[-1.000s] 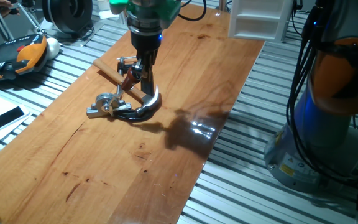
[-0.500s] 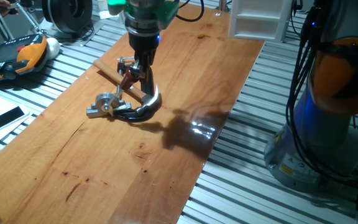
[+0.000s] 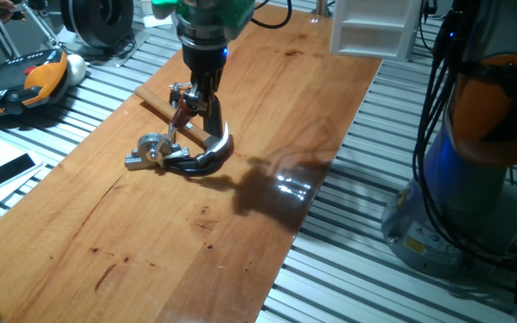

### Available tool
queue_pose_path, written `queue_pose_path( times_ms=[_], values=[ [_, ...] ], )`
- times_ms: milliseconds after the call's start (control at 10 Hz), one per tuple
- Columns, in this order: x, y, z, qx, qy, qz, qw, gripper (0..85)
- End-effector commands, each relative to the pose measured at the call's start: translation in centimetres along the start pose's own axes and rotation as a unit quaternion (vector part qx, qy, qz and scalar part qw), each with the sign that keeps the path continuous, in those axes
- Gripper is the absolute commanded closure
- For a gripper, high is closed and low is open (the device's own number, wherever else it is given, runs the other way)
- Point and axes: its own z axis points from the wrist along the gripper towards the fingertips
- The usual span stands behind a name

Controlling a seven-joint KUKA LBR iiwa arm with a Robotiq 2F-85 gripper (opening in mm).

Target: Push down the lever

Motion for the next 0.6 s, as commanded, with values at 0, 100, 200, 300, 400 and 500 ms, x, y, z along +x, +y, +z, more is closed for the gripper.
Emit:
queue_pose_path(
  times_ms=[0, 100, 200, 300, 400, 500],
  values=[
    [-0.04, 0.03, -0.01, 0.0, 0.0, 0.0, 1.0, 85.0],
    [-0.19, 0.18, -0.03, -0.001, 0.001, 0.002, 1.0, 85.0],
    [-0.34, 0.36, -0.1, -0.001, 0.001, 0.003, 1.0, 85.0],
    [-0.46, 0.5, -0.08, 0.0, 0.002, 0.004, 1.0, 85.0],
    [-0.54, 0.53, -0.05, 0.0, 0.002, 0.004, 1.0, 85.0],
    [-0.66, 0.6, -0.15, 0.0, 0.003, 0.003, 1.0, 85.0]
  ],
)
